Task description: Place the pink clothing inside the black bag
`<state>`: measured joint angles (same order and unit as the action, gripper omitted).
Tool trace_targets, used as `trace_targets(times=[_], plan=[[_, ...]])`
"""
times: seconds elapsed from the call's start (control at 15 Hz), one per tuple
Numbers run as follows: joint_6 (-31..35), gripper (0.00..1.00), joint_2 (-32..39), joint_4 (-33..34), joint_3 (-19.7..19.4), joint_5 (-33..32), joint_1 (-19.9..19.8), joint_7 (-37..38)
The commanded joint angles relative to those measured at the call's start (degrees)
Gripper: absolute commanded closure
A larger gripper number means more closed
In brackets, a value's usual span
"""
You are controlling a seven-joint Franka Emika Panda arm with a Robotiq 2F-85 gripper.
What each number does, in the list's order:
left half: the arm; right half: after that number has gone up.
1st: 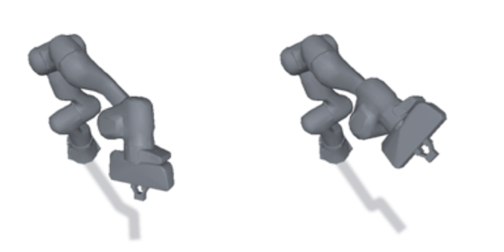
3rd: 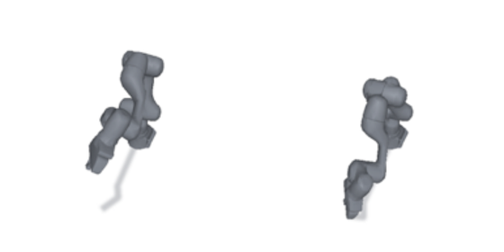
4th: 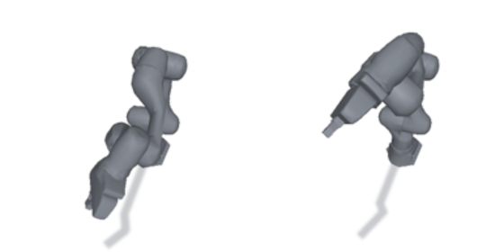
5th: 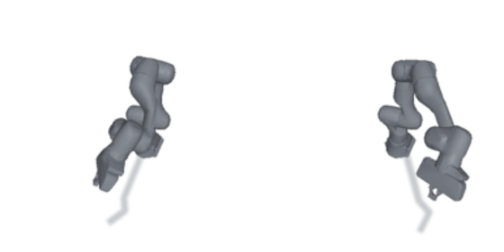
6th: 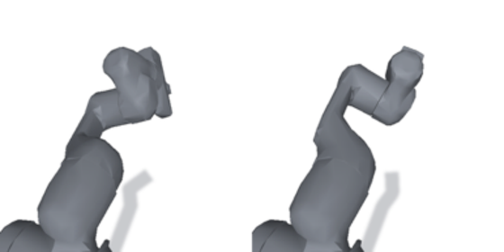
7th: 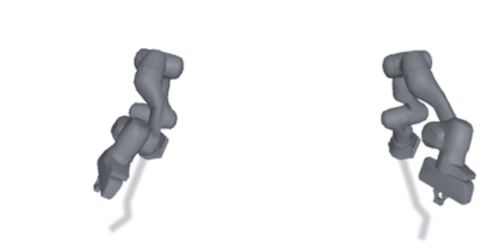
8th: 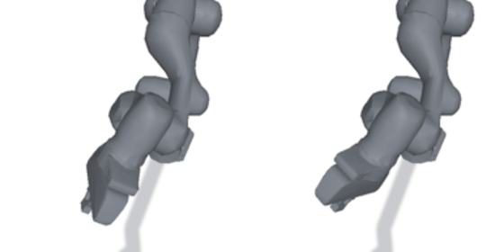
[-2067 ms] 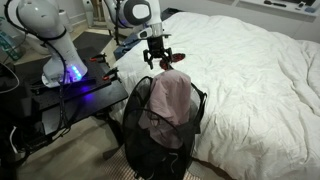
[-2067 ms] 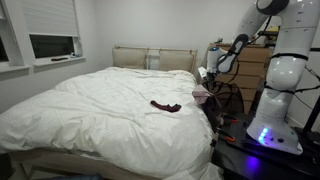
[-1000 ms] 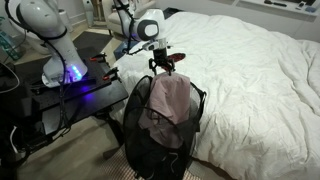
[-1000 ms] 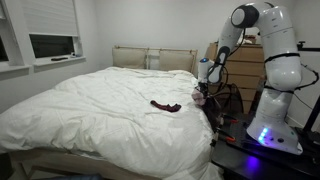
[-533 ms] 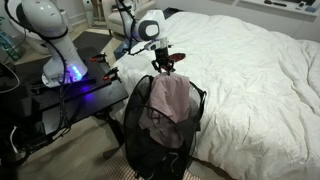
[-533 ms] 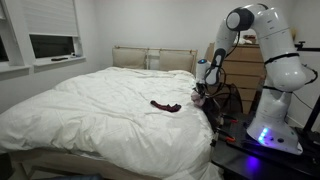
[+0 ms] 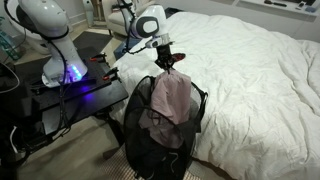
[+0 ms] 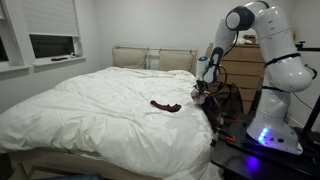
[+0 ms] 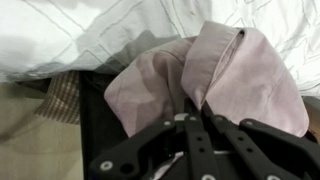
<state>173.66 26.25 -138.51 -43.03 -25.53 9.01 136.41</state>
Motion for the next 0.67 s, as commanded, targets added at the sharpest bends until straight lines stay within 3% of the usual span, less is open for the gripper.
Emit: trace_targets(times=[0.0, 0.27, 0.33, 0.6], plan=[[1.78, 0.98, -2.94, -3.21, -8.00, 2.88, 7.65, -4.73], [0.54, 0.98, -5.13, -5.45, -21.29, 3.98, 20.17, -8.99], [-0.36, 0.98, -6.68, -5.84, -24.94, -1.04, 22.89, -6.08], [-2.37, 0.98, -8.21, -6.96, -43.04, -4.48, 39.18, -6.14]])
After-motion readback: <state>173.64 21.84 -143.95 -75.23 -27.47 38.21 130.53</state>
